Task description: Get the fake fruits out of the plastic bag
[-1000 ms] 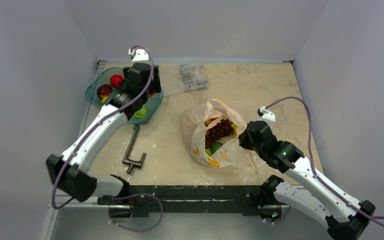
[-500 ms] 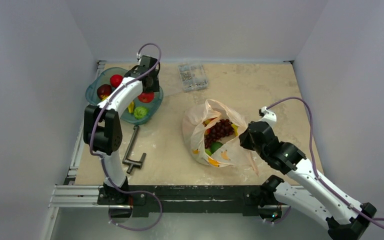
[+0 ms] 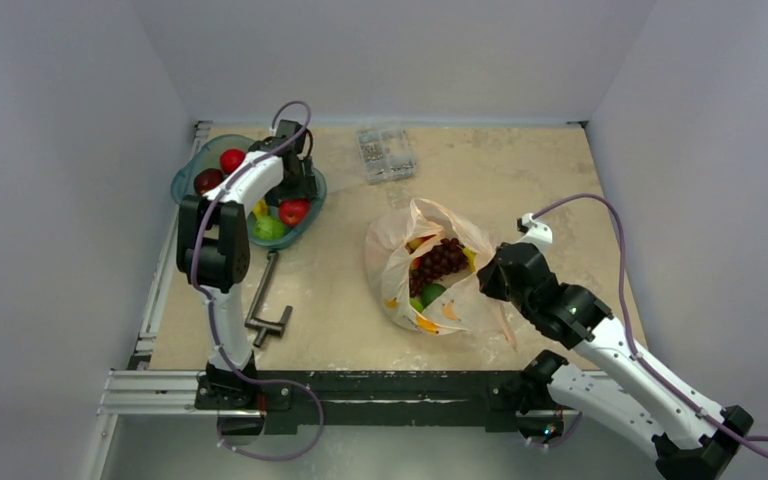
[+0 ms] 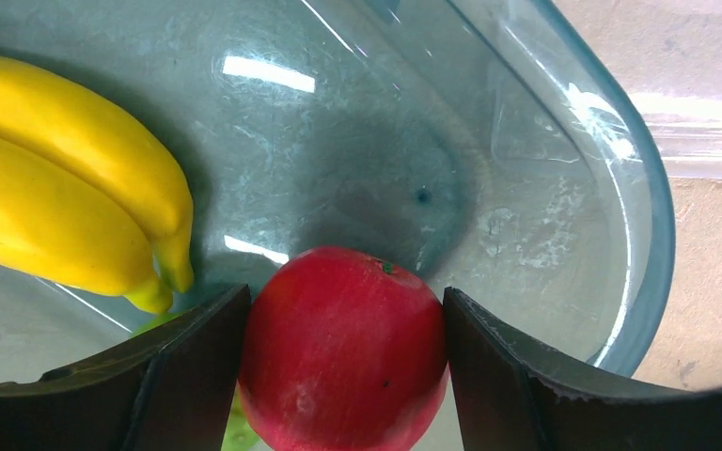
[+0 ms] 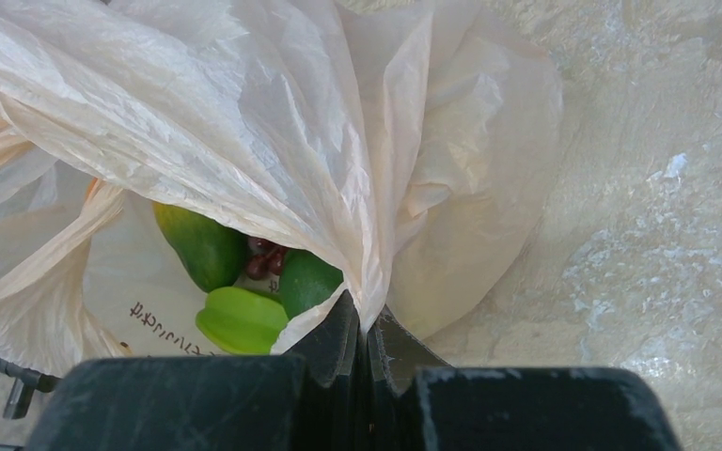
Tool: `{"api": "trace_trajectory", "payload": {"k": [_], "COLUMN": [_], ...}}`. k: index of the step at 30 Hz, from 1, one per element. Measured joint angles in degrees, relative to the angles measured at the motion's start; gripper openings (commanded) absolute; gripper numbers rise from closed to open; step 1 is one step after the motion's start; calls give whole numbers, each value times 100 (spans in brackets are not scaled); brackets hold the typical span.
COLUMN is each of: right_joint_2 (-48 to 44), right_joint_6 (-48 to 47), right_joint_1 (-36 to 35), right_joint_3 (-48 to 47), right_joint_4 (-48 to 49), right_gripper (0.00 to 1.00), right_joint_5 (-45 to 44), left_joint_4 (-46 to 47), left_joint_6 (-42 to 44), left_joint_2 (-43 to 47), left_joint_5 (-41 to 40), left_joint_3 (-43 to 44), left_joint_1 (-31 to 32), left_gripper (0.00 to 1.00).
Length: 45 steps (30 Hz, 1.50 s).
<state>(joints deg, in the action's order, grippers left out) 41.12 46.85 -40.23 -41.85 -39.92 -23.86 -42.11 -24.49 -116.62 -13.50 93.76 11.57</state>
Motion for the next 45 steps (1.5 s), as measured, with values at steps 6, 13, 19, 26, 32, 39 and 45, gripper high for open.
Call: {"api": "trace_trajectory", "payload": {"k": [6, 13, 19, 26, 32, 39, 45], "right_joint_2": [-7, -4, -52, -332, -243, -142, -203], "right_joint_6": [-11, -83, -216, -422, -474, -472, -450], "right_joint_1": [0, 0, 0, 0, 0, 0, 0], "right_joint_3": [0, 0, -2, 0, 0, 9, 11], "right_joint_4": [9, 13, 39, 254, 382, 470, 468], "right_gripper": [0, 0, 0, 0, 0, 0, 0], "right_joint_5": [9, 68, 114, 286, 393, 437, 496], "left_joint_4": [-76, -254, 369, 846, 1187, 1707, 1362], "left_joint_6": [-61, -63, -256, -455, -651, -787, -907], "left_joint_2": [109, 1163, 3641, 5624, 6081, 5348, 3235], "left_joint_5": [52, 372, 1460, 2649, 2529, 413, -1091], "left_joint_3": [-101, -444, -2090, -3595, -4061, -3738, -1875], "left_joint_1": [-57, -177, 24, 1436, 3023, 5624, 6085], "left_gripper": [82, 80, 78, 71, 68, 37, 32]}}
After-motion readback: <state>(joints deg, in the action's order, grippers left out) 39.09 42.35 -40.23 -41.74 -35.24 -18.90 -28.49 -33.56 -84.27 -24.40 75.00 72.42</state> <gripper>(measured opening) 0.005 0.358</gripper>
